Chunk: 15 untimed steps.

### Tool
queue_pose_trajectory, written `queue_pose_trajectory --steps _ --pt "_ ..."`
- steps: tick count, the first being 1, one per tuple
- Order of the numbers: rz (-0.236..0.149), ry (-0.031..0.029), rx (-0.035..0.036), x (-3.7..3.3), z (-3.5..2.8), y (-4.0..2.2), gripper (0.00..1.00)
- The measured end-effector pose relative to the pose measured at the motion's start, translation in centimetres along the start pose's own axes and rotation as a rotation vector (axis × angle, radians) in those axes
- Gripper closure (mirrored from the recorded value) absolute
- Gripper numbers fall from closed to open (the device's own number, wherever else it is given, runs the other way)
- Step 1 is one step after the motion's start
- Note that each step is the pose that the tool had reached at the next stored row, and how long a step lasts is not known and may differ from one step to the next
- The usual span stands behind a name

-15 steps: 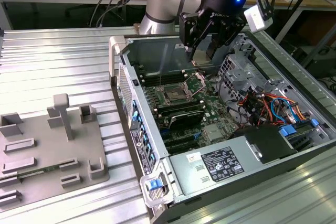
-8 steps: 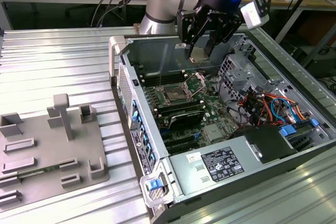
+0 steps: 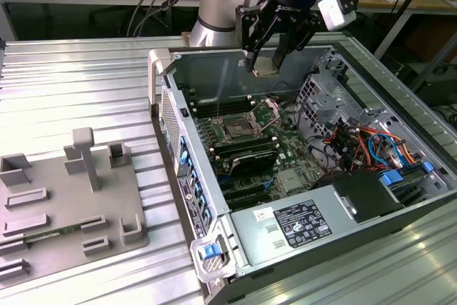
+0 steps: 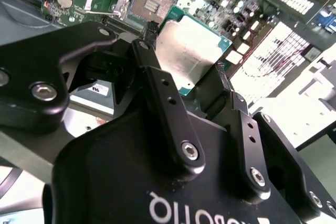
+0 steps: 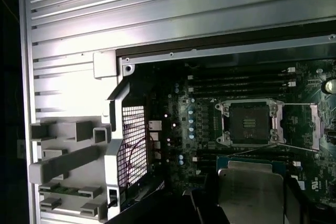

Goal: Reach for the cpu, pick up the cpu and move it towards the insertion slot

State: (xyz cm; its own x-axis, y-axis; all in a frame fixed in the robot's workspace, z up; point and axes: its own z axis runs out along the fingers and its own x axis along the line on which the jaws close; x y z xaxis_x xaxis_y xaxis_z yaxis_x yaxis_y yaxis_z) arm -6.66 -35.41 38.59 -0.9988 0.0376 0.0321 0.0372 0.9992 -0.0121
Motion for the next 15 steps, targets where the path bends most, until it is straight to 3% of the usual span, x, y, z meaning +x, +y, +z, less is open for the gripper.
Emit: queue_pose_trajectory --steps 7,11,15 --pt "0.002 0.0000 0.0000 0.05 0.02 1.46 0.45" --pt "0.002 0.0000 0.0001 0.05 0.02 2.66 0.45" --pt "0.002 0.0000 0.0001 0.05 0.02 2.78 0.45"
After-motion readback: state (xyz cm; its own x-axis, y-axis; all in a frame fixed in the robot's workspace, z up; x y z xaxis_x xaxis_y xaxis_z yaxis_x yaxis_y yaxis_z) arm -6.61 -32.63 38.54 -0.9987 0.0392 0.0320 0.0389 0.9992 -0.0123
